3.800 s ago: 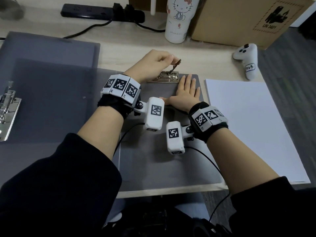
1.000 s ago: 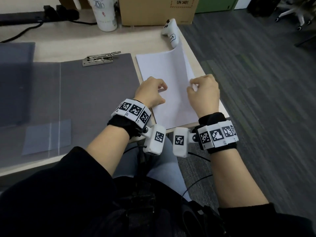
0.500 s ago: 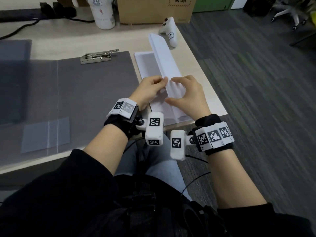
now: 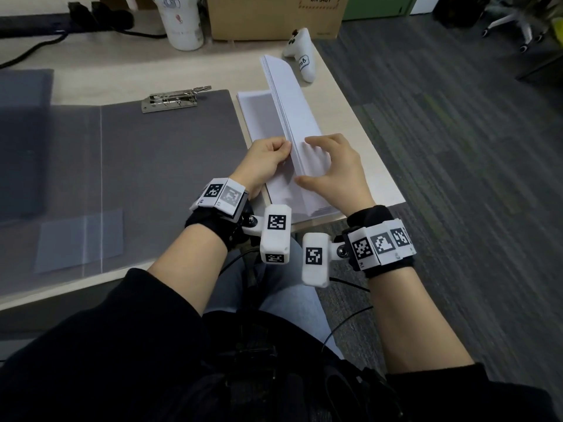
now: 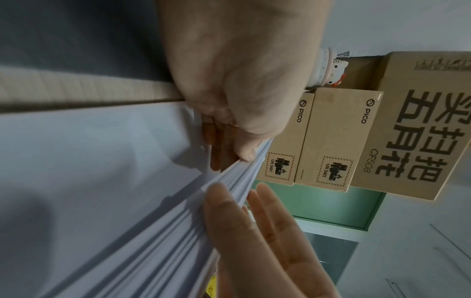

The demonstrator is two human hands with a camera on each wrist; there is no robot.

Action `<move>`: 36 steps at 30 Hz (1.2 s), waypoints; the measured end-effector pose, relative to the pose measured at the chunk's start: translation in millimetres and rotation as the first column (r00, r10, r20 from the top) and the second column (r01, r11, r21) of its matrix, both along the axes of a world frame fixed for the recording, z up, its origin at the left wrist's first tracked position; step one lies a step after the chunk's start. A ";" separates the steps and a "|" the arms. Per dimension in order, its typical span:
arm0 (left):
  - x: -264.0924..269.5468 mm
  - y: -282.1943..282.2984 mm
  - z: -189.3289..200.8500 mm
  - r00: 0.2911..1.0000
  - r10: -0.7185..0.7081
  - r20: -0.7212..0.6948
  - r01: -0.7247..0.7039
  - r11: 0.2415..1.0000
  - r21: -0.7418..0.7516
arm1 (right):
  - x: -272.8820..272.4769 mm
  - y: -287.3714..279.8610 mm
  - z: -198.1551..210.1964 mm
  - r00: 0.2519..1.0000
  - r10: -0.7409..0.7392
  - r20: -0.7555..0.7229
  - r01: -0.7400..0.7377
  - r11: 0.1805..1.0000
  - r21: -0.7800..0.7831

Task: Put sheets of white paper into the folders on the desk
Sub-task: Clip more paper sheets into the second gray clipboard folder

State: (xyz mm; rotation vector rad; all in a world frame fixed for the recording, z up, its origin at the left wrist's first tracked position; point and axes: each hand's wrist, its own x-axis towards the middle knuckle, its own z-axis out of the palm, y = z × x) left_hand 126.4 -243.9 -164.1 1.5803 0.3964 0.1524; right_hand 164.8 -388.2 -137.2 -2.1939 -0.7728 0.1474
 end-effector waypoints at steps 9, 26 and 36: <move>0.1 -0.3 1.7 1.000 0.018 -0.019 -0.018 1.000 -0.018 | 1.4 -0.6 -0.4 1.000 -0.003 -0.014 0.003 0.999 0.032; 6.1 -2.8 0.9 0.990 0.084 -0.116 -0.088 0.995 -0.035 | 12.6 -28.2 22.9 0.958 -0.276 0.080 0.276 0.961 0.007; 0.1 -0.3 7.2 0.998 -0.043 -0.048 0.033 0.980 -0.195 | -8.3 -4.1 6.9 0.994 -0.043 -0.098 0.020 0.975 -0.220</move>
